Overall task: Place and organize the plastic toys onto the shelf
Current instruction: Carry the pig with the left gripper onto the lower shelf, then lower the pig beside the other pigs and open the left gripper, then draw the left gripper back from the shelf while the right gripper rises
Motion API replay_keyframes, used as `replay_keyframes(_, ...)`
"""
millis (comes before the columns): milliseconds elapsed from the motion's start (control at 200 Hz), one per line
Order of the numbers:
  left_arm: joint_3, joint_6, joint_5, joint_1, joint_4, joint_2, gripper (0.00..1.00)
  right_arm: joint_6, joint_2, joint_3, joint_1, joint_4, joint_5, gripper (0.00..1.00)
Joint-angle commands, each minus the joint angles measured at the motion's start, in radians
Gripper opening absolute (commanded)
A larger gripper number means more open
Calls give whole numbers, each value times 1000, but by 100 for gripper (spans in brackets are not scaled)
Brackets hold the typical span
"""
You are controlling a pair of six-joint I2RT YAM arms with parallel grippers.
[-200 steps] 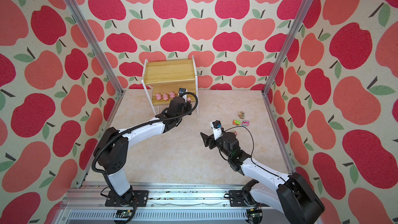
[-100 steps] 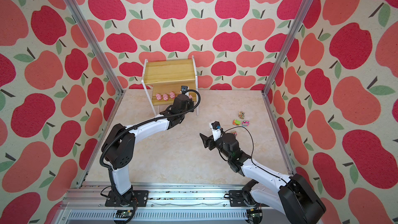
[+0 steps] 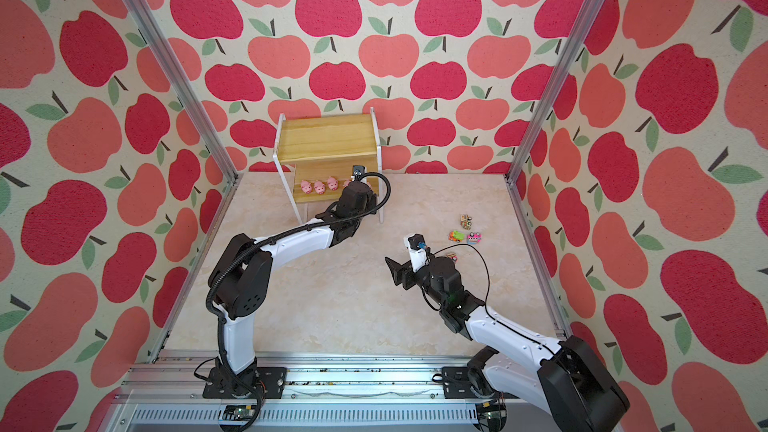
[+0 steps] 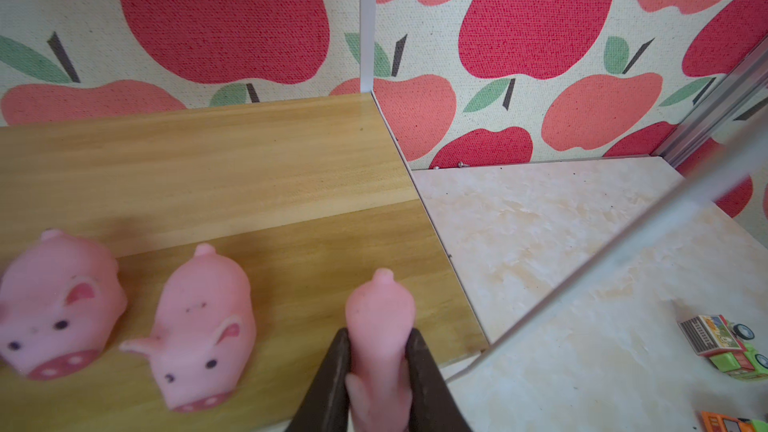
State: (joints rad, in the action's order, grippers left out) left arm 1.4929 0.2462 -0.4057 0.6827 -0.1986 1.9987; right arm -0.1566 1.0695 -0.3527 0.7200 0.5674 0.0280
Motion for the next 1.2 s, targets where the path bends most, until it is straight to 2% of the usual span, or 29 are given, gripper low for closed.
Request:
replay_keyframes(0, 41, 10, -48, -2, -32, 28, 25, 9, -13, 12, 7, 5, 6, 80)
replay_keyframes(510, 72, -1, -73, -2, -33, 68, 28, 9, -16, 12, 7, 6, 1, 80)
replay_keyframes(900, -27, -39, -111, 18, -52, -36, 47, 9, -17, 12, 8, 5, -3, 80)
replay_keyframes(1196, -204, -46, -95, 44, -107, -194, 69, 14, -20, 12, 7, 2, 4, 80)
